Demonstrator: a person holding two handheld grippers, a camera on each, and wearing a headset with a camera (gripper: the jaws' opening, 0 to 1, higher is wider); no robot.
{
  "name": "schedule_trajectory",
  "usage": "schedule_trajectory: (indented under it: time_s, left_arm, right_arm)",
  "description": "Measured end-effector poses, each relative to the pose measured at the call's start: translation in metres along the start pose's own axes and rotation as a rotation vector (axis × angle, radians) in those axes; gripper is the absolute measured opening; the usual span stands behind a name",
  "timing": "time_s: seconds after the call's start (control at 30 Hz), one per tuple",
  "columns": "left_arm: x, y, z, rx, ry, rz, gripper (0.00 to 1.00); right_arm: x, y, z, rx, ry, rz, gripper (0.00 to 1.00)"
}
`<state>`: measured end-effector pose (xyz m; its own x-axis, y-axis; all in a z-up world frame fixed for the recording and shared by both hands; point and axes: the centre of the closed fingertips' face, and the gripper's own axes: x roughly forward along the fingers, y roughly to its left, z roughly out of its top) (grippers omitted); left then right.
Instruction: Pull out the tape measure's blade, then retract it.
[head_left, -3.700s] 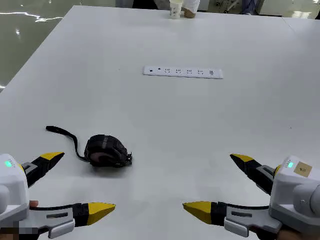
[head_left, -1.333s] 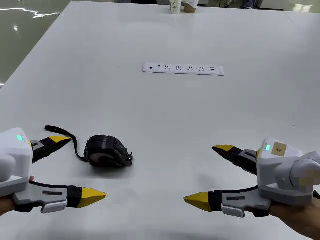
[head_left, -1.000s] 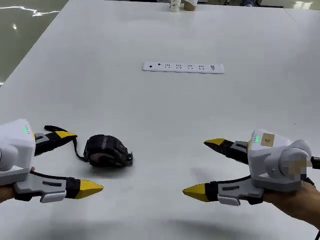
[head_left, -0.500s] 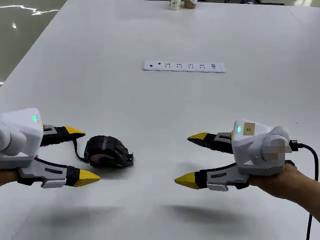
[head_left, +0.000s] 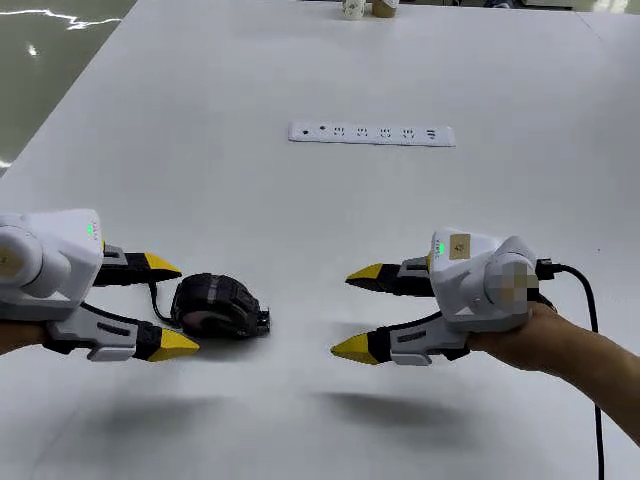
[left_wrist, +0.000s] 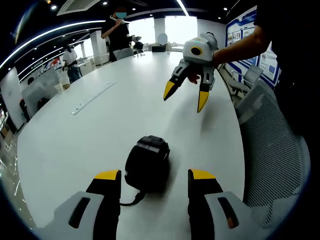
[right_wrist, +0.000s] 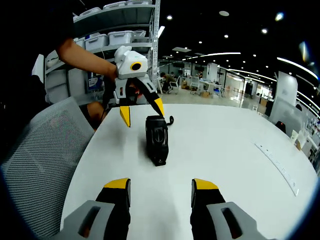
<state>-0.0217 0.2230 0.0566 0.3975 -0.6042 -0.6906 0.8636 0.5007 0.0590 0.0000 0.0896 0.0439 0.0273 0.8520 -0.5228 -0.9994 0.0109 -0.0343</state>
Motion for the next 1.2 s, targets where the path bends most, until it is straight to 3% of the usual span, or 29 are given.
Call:
schedule_trajectory:
  time_s: [0.57, 1.2]
  left_arm:
    - [0.008, 0.008, -0.007, 0.062, 0.068, -0.062, 0.37]
    - [0.017, 0.014, -0.012, 0.119, 0.136, -0.126, 0.31]
  right_arm:
    - [0.035, 0.0, 0.004, -0.076, 0.04, 0.094, 0.33]
    - [0.077, 0.002, 0.005, -0.106, 0.104, 0.174, 0.26]
